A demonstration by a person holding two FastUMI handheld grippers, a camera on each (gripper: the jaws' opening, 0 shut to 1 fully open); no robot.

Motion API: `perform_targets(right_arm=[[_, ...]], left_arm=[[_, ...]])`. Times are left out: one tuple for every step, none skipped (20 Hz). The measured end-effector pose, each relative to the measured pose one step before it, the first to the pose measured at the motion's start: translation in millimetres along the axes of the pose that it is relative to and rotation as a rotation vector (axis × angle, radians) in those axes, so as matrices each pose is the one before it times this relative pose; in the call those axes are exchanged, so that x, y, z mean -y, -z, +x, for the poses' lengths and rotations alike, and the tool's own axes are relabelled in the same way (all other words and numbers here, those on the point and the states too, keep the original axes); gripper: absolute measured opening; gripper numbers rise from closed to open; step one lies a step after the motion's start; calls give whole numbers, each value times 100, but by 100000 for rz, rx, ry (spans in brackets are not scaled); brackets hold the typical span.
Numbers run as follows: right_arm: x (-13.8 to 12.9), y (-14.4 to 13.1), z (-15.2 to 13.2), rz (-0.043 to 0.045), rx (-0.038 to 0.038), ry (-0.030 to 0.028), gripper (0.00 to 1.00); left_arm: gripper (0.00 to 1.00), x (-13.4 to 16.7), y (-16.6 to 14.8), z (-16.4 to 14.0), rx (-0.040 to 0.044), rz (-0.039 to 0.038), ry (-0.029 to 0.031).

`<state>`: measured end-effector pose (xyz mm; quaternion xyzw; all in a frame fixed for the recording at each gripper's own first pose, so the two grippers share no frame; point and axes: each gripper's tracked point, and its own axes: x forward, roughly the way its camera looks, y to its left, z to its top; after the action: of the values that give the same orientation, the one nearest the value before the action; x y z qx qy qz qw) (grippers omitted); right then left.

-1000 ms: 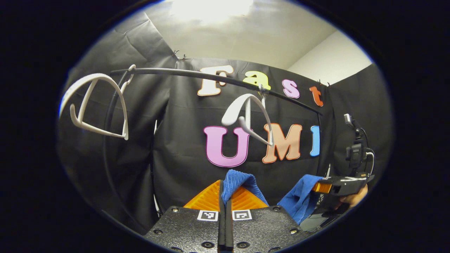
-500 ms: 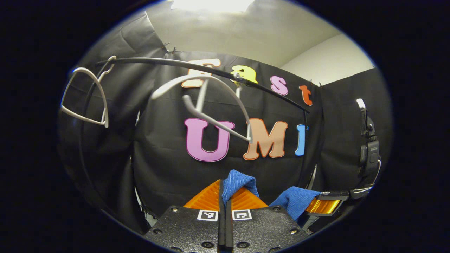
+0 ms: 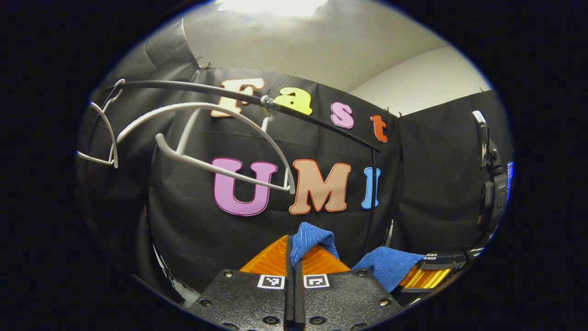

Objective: Grasp the clothes on the hanger with both hands and then place them into the laundry hamper below.

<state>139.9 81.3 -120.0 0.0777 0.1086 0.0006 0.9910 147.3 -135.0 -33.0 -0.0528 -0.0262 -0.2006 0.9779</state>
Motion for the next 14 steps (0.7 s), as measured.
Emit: perform_targets(right_arm=[[488,-554,-84,-1067,1434,1356,3],[481,-376,18,-1123,993,1142,3],[381,-178,94,-1373,734,900,3],[216,65,109,-1452,237,248,3],[333,158,382,-1239,-152,756,2],[556,215,370,-2365,186,1607,3],[446,-22,674,-3368,103,1468,3],[77,509,310,-3048,344,210,3],[-261,385,987,-1701,-45,-1483,3],[-307,607,744,-935,-456,-1576,3],[-1,618,882,-1036,-447,-499,3],[150,425,577,-3138,6,474,3],[101,541,440,-2857,-464,543,3],[-426,281,1052,-2037,792,-342,3]], left_arm=[[1,383,-186,-74,745,-173,407],[1,254,-111,-20,718,81,285],[1,56,57,172,373,588,-192],[1,-38,174,42,225,1018,-512],[2,14,191,313,197,1119,-363],[2,-140,466,338,-815,557,-688],[2,-82,481,212,-709,326,-161],[1,-204,418,377,-671,333,-401],[1,-352,668,465,-564,324,-644],[1,-405,626,457,-283,-271,-710],[2,-433,783,574,-957,-159,-1034],[2,-443,818,485,-932,-160,-1113],[2,-399,887,492,-554,488,-829],[2,-552,566,343,-405,780,-658]])
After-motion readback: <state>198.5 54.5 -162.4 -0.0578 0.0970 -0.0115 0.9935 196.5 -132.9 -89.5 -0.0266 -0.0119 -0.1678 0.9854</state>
